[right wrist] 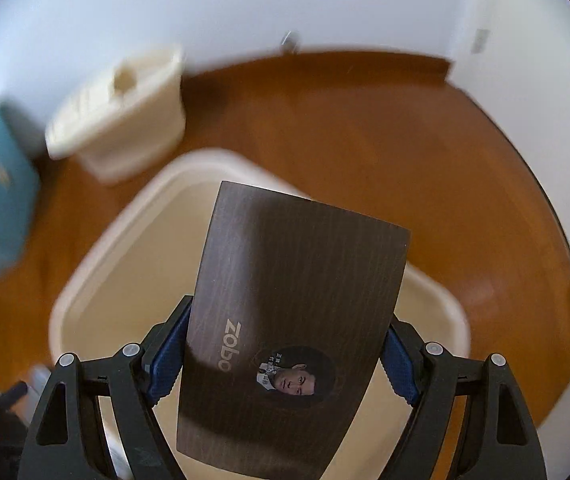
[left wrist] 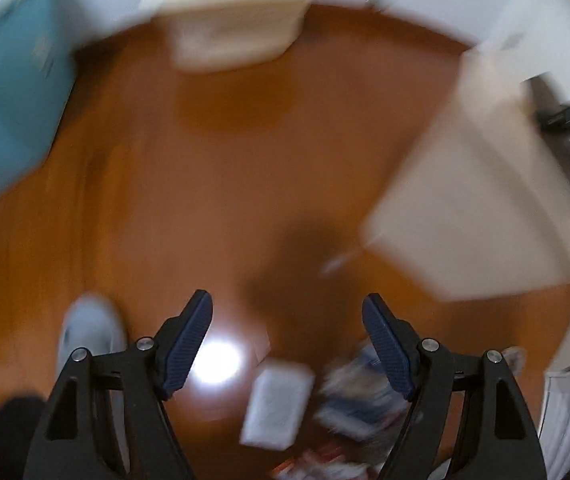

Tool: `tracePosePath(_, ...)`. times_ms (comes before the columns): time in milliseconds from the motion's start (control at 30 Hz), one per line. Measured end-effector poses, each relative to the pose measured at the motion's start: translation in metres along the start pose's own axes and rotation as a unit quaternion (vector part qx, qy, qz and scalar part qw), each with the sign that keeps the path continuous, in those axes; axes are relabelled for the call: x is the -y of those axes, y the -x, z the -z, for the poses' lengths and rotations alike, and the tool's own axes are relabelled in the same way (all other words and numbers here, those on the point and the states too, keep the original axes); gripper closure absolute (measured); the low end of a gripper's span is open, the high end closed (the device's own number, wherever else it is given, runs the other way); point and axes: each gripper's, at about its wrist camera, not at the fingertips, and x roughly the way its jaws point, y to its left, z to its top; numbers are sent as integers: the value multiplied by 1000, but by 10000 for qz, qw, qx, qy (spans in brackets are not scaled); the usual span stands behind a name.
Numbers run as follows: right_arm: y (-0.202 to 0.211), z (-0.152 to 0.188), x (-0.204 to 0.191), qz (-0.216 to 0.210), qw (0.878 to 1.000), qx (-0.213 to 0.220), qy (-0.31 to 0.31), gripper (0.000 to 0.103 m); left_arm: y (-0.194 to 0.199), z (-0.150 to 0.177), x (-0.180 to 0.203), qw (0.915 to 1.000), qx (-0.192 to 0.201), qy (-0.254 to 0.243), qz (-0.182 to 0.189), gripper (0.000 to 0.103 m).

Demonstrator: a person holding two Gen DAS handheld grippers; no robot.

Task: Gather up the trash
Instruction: 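Move the brown card over the wastebasket and open the right gripper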

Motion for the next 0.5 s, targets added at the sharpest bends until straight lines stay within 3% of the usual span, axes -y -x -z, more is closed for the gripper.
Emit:
tracePosePath(100, -29, -5, -22, 10, 9984, -493, 278, 16, -53, 27, -23, 9961, -833, 285, -97, 26)
tracePosePath(167, -44, -3, -24, 70, 9976, -636, 276, 15, -58, 39, -21, 9952, -962, 148, -68, 26)
tracePosePath(300, -53, 5, -13, 172, 9973, -708, 135, 15, -70, 48, 11, 9933, -898, -717, 99, 26)
tracePosePath(433, -10, 12, 8, 113, 9996, 23, -262, 15, -83, 61, 34, 9872, -966, -1270, 46, 26)
tracePosePath(500, 39, 31, 27, -150, 9942, 846, -643, 15, -96, 66, 39, 9849, -1026, -1397, -16, 26)
